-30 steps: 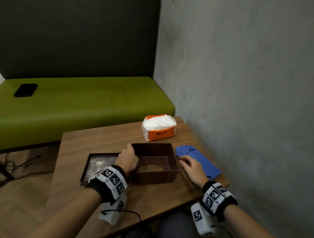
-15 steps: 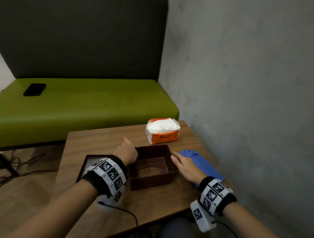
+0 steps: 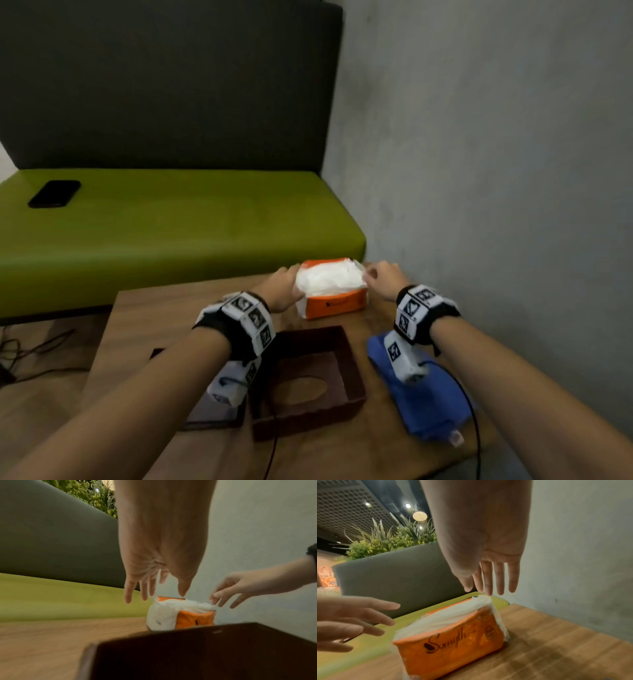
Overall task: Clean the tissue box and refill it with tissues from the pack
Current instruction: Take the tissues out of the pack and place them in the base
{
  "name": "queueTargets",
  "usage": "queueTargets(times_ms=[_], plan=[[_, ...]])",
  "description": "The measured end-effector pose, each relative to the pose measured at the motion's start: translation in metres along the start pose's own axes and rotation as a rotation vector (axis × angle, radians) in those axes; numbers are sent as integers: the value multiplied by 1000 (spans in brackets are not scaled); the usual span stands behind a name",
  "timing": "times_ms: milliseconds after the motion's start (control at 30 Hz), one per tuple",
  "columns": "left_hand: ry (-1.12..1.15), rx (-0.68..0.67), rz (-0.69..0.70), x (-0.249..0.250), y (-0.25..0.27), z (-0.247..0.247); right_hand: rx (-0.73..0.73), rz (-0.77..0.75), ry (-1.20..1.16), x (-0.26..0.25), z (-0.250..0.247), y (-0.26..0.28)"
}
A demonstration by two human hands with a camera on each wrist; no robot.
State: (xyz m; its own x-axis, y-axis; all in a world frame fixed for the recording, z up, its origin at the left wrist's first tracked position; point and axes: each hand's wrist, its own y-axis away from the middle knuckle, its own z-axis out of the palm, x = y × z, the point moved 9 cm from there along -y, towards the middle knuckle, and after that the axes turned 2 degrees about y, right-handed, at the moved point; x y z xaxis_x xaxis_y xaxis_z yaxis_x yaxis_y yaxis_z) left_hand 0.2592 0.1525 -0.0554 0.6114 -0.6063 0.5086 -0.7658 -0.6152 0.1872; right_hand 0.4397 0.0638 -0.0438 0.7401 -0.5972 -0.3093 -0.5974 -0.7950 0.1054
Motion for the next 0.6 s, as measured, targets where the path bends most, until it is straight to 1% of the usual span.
queueTargets(times_ms=[67,233,300,400,467,533,600], plan=[[-4,-19,1,-3,-8,8,2,14,-25,-2,10,-9],[-31,-43,-36,-3,-18,10,88,96,-99,1,22,-23],[-57,-73,-44,-4,-23,12,114,126,-59,-1,25,-24],[-103,-119,-48,-4,-27,20,82,187,127,-7,30,-17],[-136,-105,-34,-2,-30,19,41,224,195,-10,32,-16],[-139,-74,-18,-1,-33,16,-14,252,165,-8,36,-20],[-175,-71,-22,-3,-35,15,-60,266,116,-6,36,-23]])
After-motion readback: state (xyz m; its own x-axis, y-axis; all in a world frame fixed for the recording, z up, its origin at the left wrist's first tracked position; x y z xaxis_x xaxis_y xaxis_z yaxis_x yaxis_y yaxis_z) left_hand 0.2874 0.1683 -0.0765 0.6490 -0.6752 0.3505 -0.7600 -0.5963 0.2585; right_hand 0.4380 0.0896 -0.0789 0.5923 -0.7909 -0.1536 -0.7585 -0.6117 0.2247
